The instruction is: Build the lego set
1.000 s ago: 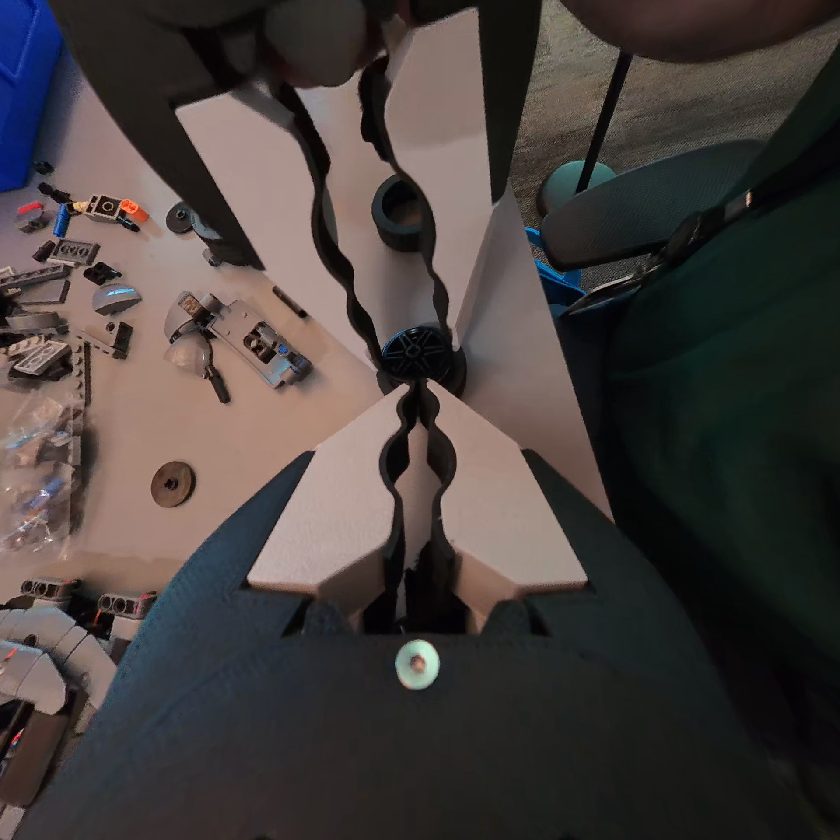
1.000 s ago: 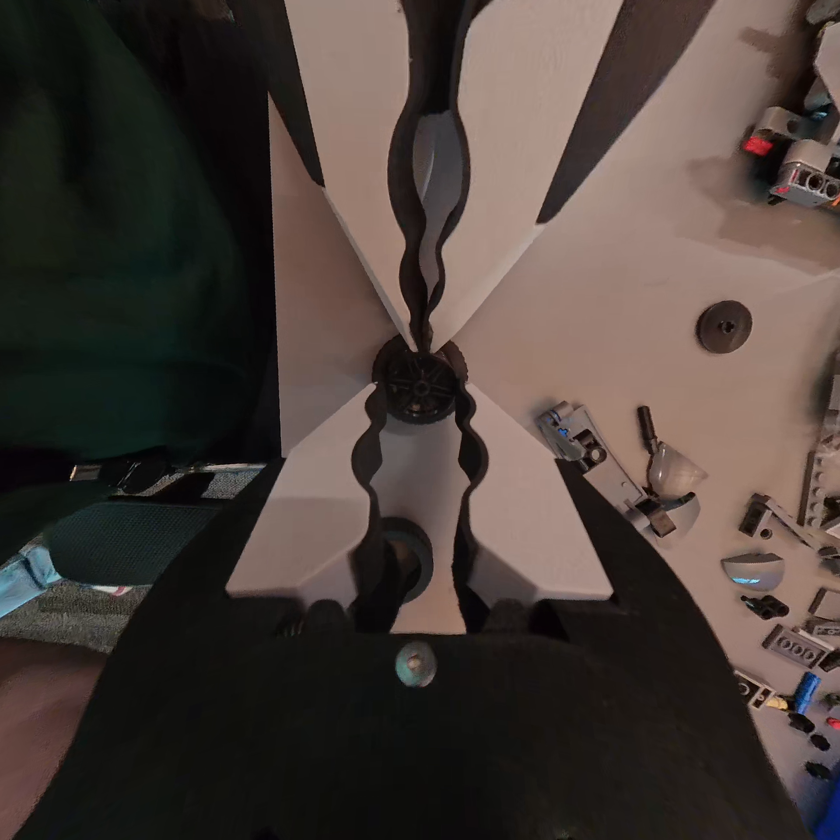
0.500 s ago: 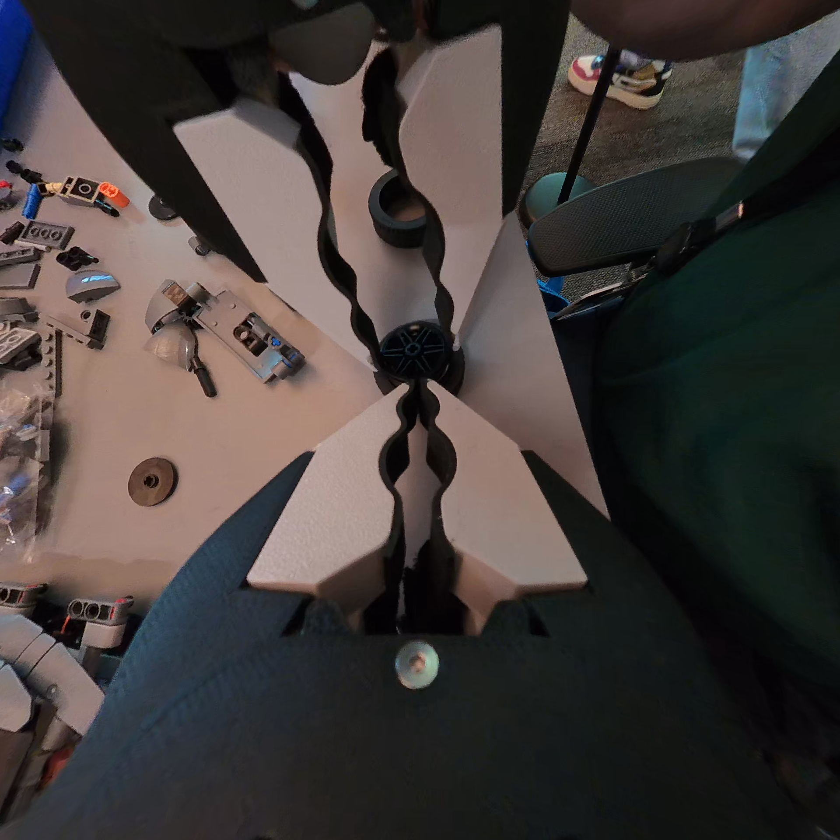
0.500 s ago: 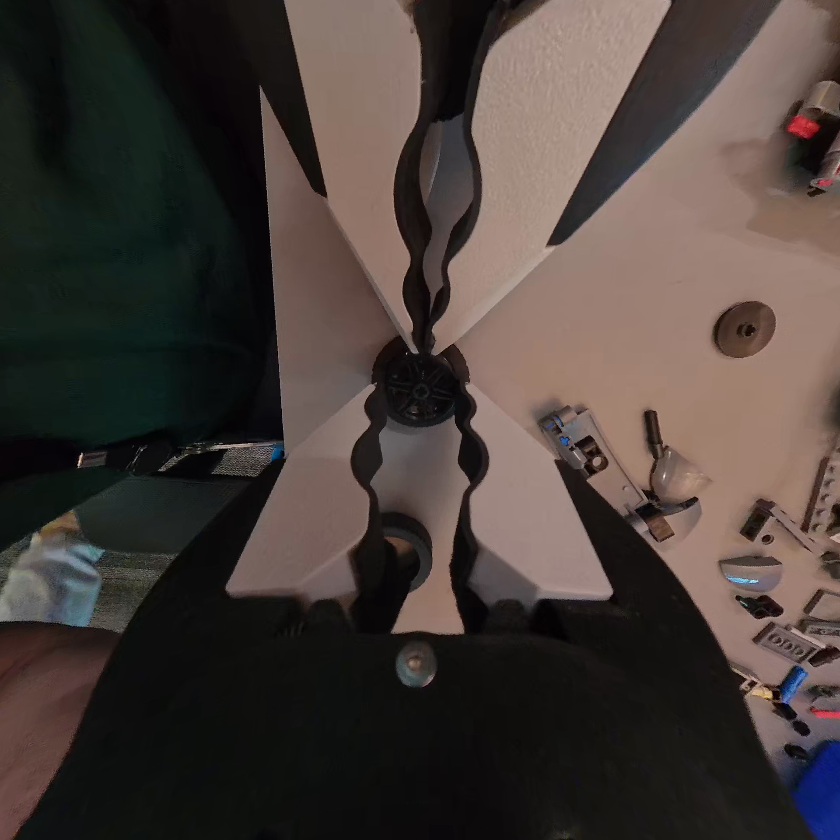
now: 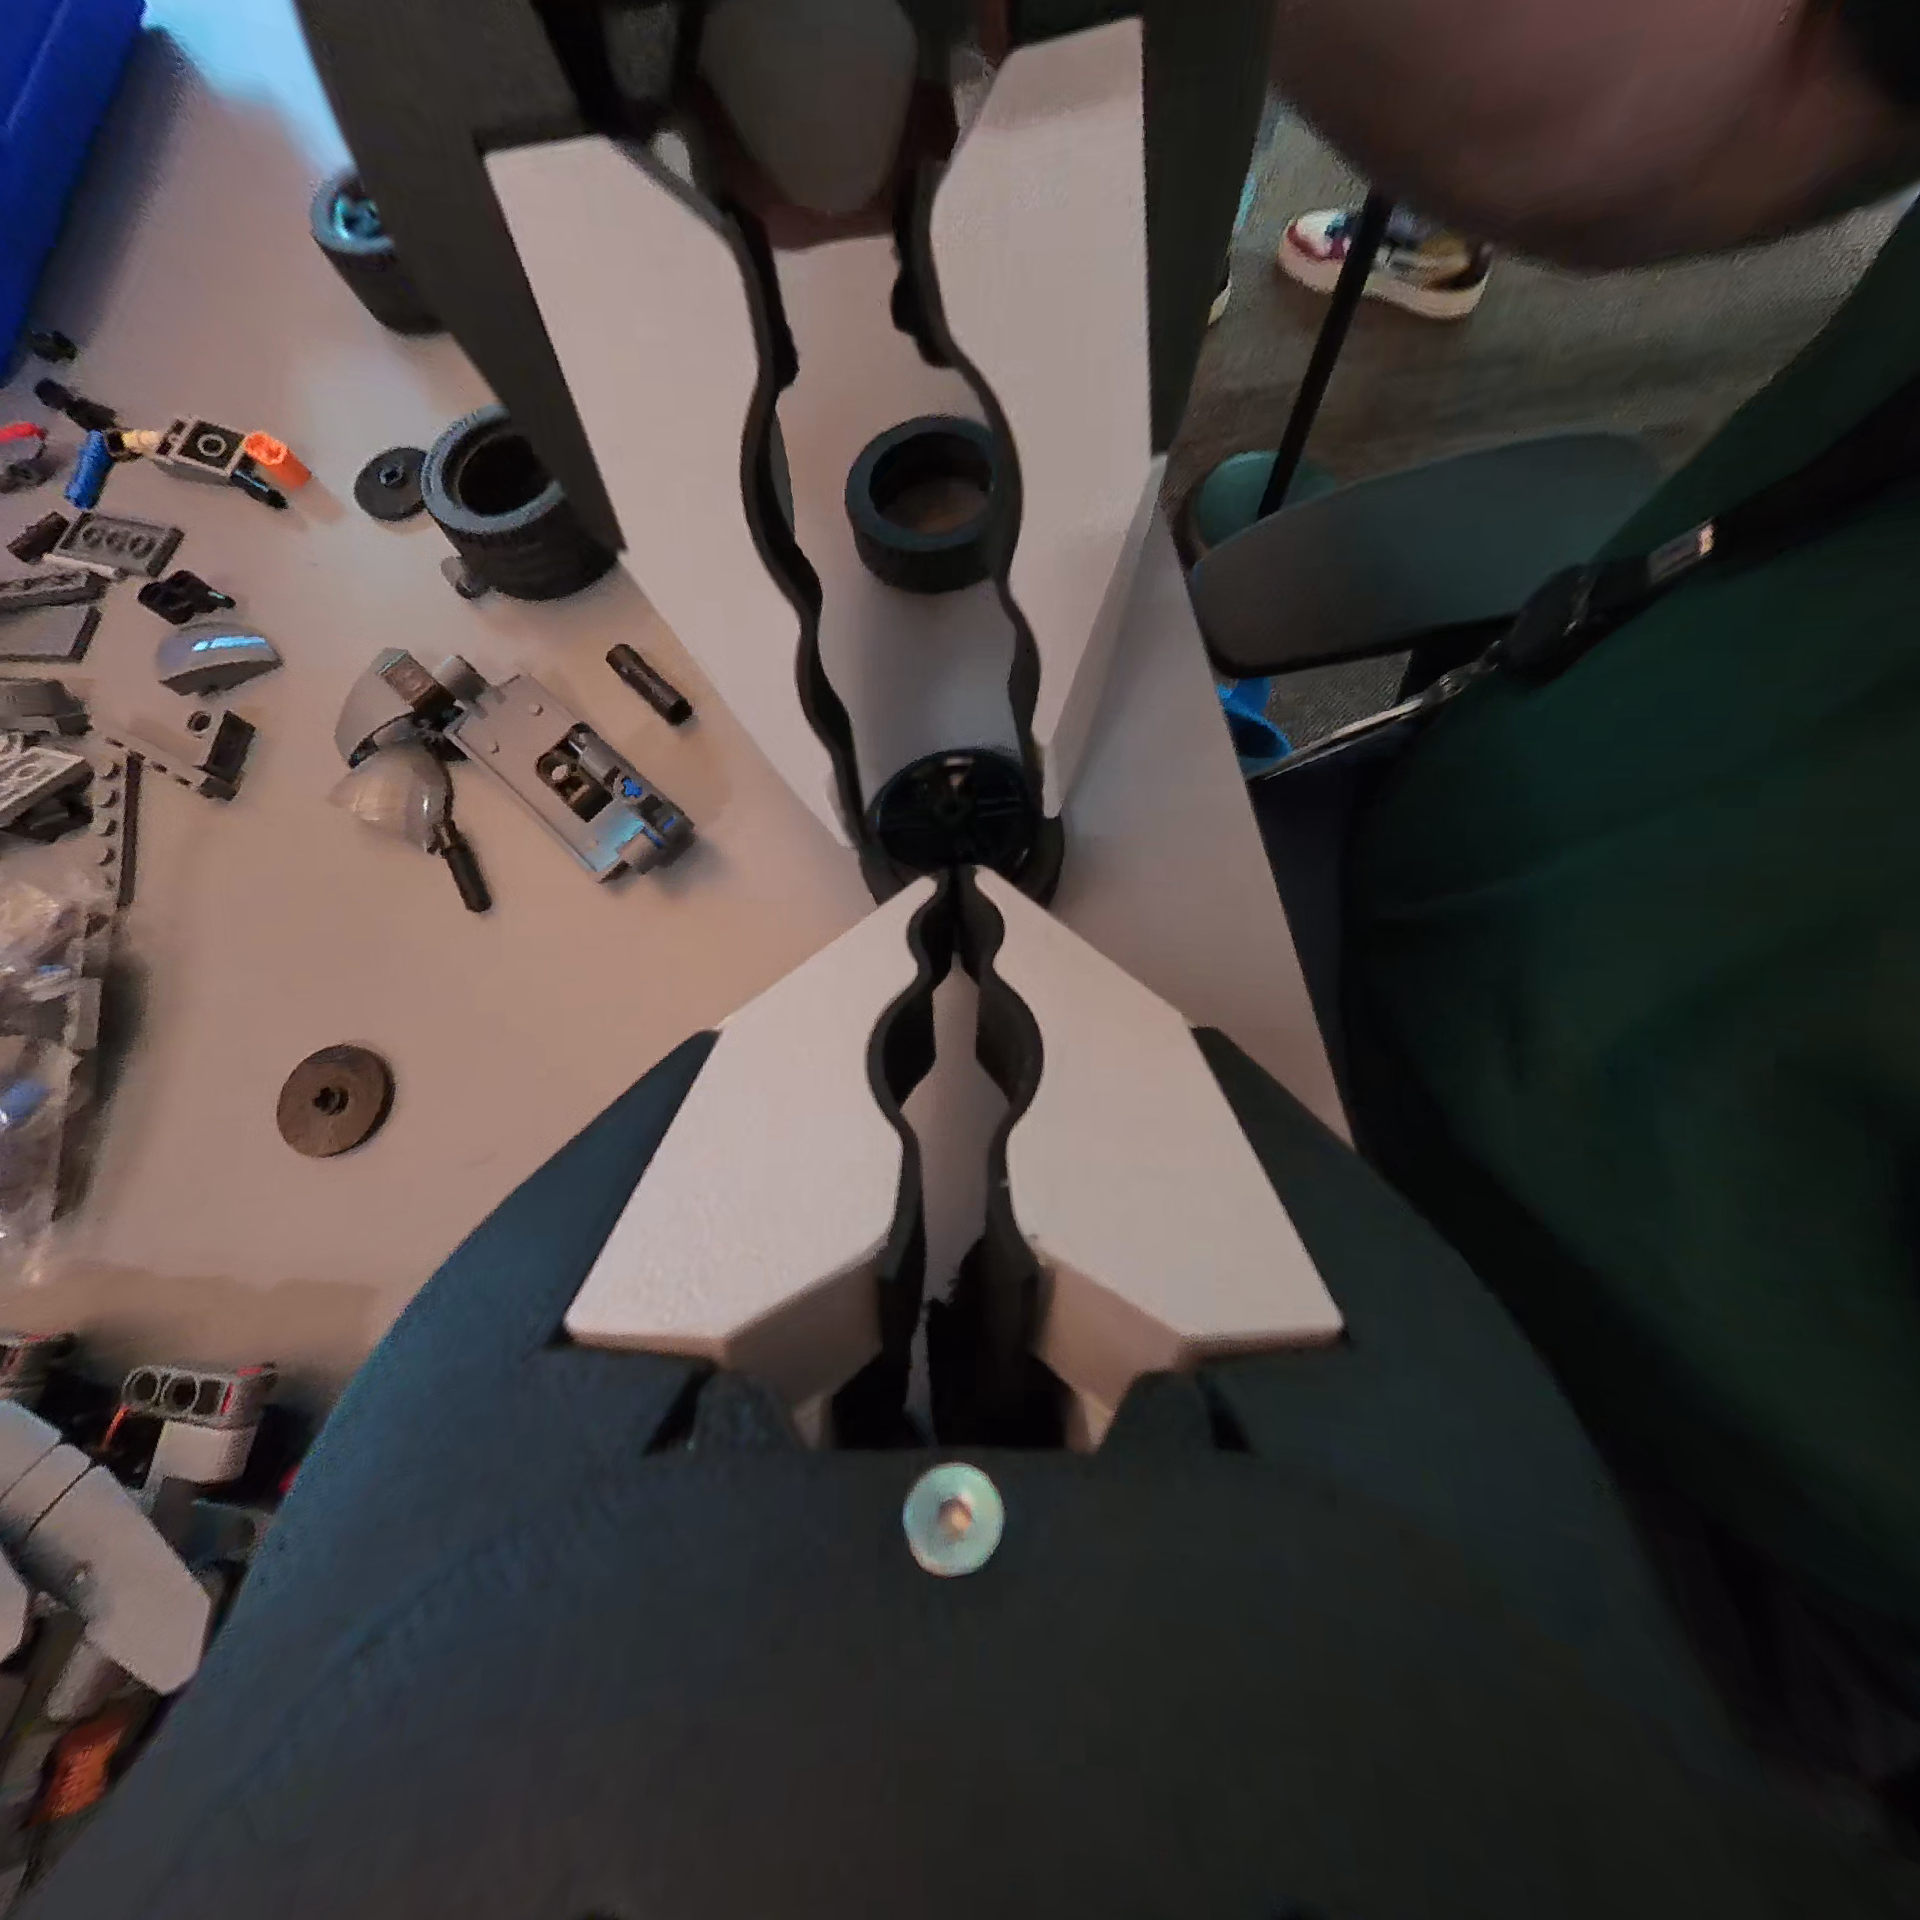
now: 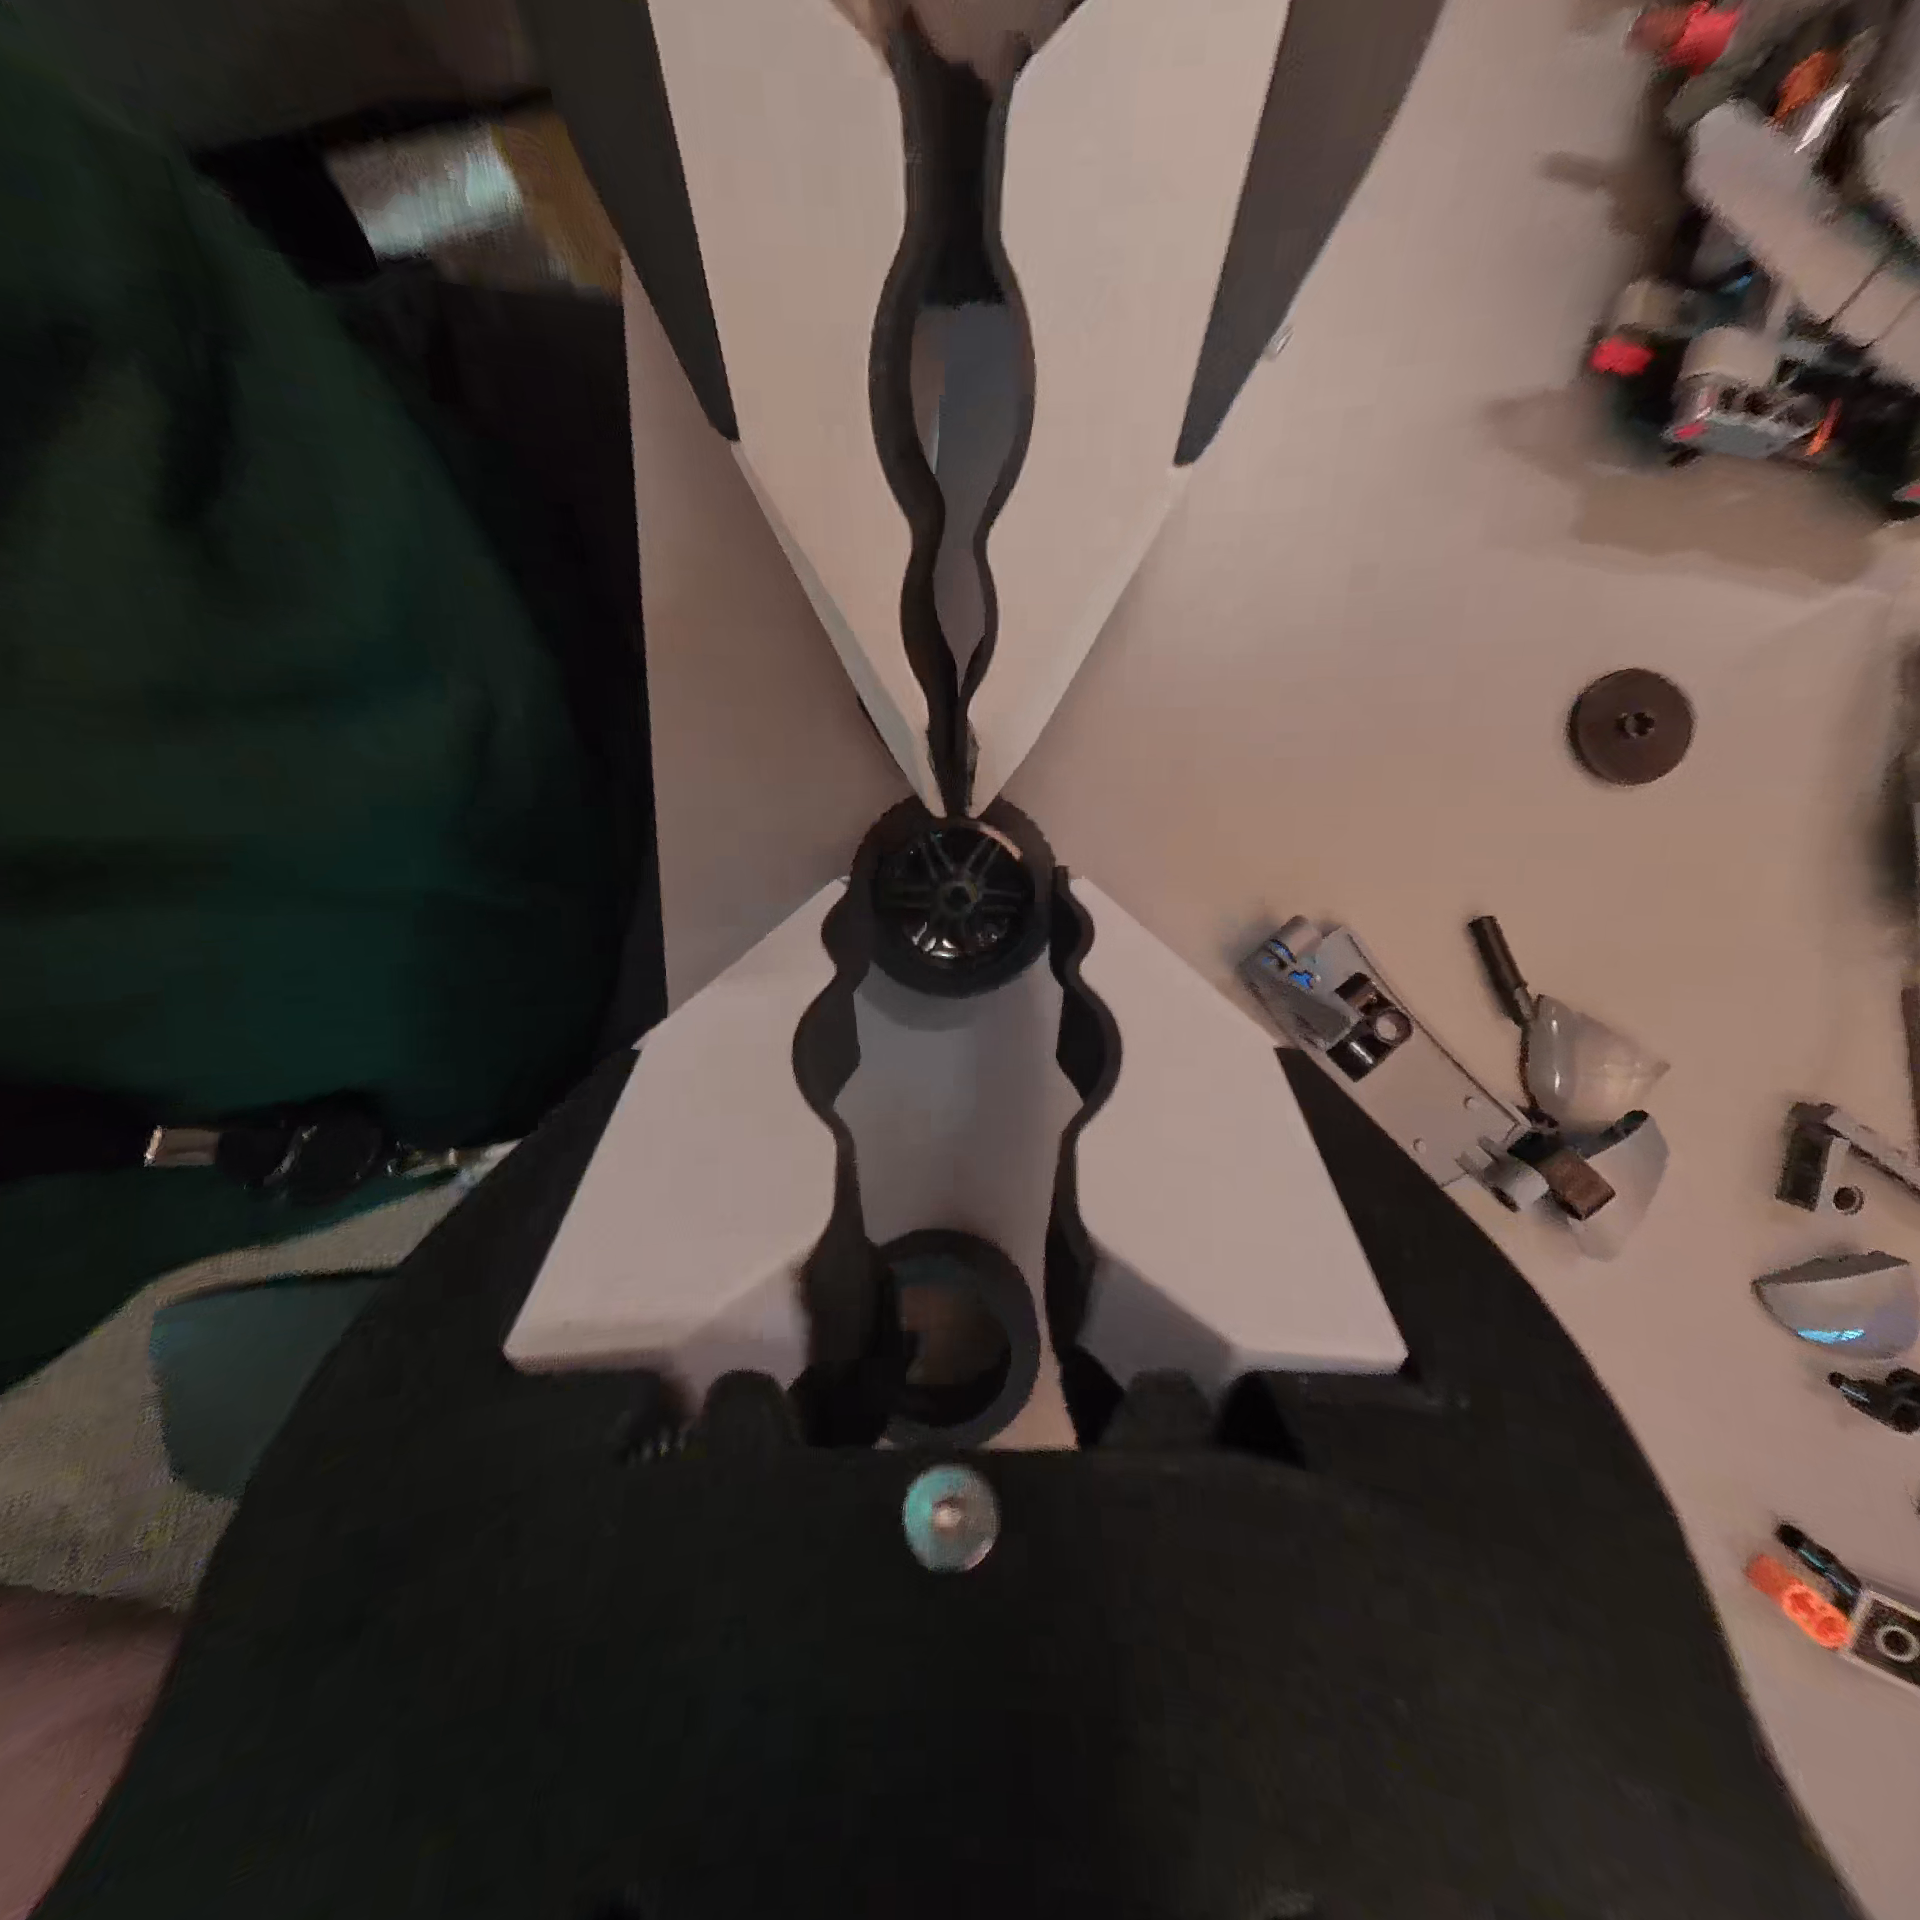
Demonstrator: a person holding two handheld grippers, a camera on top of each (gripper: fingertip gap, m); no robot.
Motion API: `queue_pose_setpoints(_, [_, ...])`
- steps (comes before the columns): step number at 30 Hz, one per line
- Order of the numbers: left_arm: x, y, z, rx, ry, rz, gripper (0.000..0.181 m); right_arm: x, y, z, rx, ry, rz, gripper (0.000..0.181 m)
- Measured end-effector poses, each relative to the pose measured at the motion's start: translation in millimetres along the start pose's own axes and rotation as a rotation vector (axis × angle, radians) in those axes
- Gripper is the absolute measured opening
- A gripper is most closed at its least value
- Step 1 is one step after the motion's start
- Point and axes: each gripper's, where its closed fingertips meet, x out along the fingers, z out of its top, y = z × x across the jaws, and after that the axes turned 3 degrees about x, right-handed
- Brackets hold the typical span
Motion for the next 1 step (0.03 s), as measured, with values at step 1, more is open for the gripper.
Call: queue_pose_setpoints(1, [-2.6, 0.4, 1.3, -0.004, -0.008, 0.005, 0.0, -3.6, 0.8, 3.3, 0.01, -0.043, -0.001, 0.031])
